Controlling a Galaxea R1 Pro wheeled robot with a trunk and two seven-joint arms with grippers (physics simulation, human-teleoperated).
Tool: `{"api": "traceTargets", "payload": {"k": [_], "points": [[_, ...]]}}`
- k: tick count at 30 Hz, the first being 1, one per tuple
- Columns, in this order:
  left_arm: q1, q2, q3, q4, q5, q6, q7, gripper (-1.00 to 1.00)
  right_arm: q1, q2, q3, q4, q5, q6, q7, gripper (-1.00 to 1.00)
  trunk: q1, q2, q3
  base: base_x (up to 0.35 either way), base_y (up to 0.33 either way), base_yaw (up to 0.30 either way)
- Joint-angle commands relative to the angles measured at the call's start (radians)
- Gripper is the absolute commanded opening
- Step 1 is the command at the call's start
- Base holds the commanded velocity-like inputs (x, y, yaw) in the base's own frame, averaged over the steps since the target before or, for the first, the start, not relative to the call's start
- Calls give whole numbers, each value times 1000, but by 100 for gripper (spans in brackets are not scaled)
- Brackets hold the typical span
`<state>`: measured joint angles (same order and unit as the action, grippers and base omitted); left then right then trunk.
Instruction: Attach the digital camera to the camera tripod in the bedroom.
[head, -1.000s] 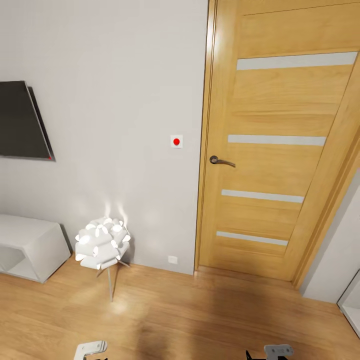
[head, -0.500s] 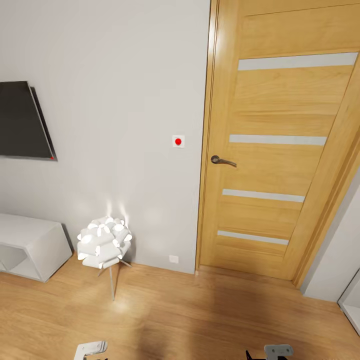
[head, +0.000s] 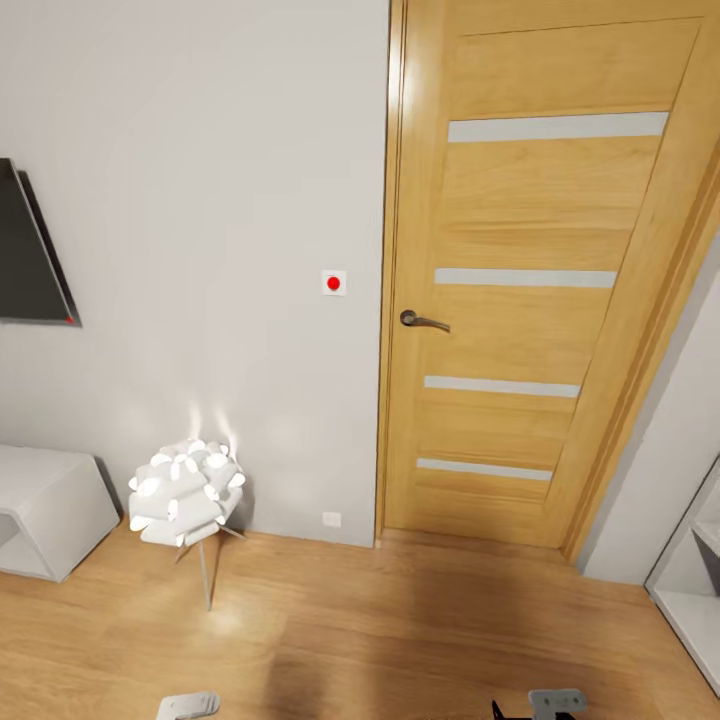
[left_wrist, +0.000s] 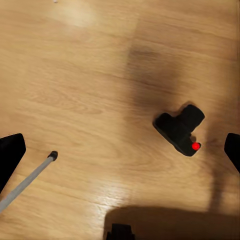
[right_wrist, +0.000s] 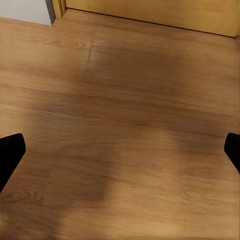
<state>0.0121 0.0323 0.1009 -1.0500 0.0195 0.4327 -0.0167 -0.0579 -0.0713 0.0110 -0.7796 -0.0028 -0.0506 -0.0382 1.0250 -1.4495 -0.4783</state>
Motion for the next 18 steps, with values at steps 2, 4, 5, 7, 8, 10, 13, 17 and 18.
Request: {"api": "traceTargets", "payload": {"k": [2, 4, 5, 7, 8, 10, 13, 17, 18], "points": [[0, 0, -2, -1, 2, 5, -2, 100, 0, 0, 1, 0, 0, -3, -3, 100, 0, -1, -1, 0, 6, -10], [0, 0, -3, -1, 2, 5, -2, 100, 0, 0, 1, 0, 0, -3, -3, 100, 0, -1, -1, 10, 54, -6], [0, 0, -3, -1, 2, 5, -2, 100, 0, 0, 1, 0, 0, -3, -3, 100, 0, -1, -1, 17, 73, -4], [0, 0, -5, -1, 2, 5, -2, 100, 0, 0, 1, 0, 0, -3, -3, 100, 0, -1, -1, 10, 42, -2], [0, 0, -7, -1, 2, 5, -2, 100, 0, 0, 1, 0, 0, -3, -3, 100, 0, -1, -1, 4, 15, -1], [0, 0, -7, -1, 2, 5, -2, 100, 0, 0, 1, 0, 0, -3, -3, 100, 0, -1, -1, 2, 8, 0], [0, 0, -7, -1, 2, 5, -2, 100, 0, 0, 1, 0, 0, -3, -3, 100, 0, -1, -1, 1, 4, 0], [0, 0, -7, -1, 2, 5, -2, 100, 0, 0, 1, 0, 0, -3, -3, 100, 0, -1, -1, 0, 2, 0], [0, 0, -7, -1, 2, 5, -2, 100, 0, 0, 1, 0, 0, -3, -3, 100, 0, -1, -1, 0, 0, 0]]}}
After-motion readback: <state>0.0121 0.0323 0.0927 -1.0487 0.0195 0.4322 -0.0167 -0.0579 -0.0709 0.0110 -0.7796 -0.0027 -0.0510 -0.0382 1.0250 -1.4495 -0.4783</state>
